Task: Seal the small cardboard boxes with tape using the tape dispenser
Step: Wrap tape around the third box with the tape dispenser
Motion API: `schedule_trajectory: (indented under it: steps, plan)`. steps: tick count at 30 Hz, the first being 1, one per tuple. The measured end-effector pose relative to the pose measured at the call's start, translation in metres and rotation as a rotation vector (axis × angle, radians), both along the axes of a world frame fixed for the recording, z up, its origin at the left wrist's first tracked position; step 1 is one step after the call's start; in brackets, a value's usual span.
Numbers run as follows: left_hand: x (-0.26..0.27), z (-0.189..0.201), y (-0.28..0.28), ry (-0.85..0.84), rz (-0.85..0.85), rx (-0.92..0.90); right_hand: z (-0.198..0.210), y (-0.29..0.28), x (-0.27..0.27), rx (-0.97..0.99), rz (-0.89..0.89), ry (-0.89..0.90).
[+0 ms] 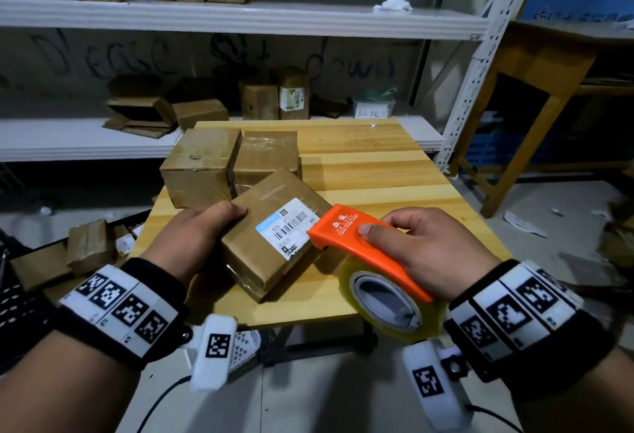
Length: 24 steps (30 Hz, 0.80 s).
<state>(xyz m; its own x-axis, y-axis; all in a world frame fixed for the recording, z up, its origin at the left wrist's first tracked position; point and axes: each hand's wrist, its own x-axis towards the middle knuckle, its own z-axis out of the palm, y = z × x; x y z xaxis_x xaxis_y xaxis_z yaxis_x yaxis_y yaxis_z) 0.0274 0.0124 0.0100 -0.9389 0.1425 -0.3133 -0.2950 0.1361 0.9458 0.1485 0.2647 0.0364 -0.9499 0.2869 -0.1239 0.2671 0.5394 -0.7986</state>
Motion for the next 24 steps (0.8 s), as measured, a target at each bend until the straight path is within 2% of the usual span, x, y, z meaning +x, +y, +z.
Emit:
schedule_trajectory:
  steps: [3,6,11,15,16,20,24]
  plan:
    - [0.006,0.001,0.004,-0.007,-0.008,0.004,0.001,-0.001,-0.001,0.024,-0.004,-0.002]
    - [0.006,-0.002,0.005,0.061,0.001,-0.081,0.000,-0.001,-0.001,0.036,-0.010,0.000]
    - [-0.002,-0.005,-0.008,0.359,-0.057,-0.503,0.000,0.000,-0.001,0.044,-0.014,-0.001]
    - [0.004,-0.001,-0.007,0.751,-0.187,-0.599,-0.001,0.000,-0.002,0.066,-0.012,0.007]
    - [0.009,0.002,-0.005,0.795,-0.229,-0.609,-0.001,0.000,-0.002,0.068,-0.012,0.008]
    - [0.021,0.009,0.001,0.715,-0.438,-0.793,0.000,-0.001,-0.002,0.064,-0.004,0.005]
    - [0.023,0.014,0.004,0.674,-0.453,-0.878,-0.001,0.001,-0.001,0.034,-0.007,0.008]
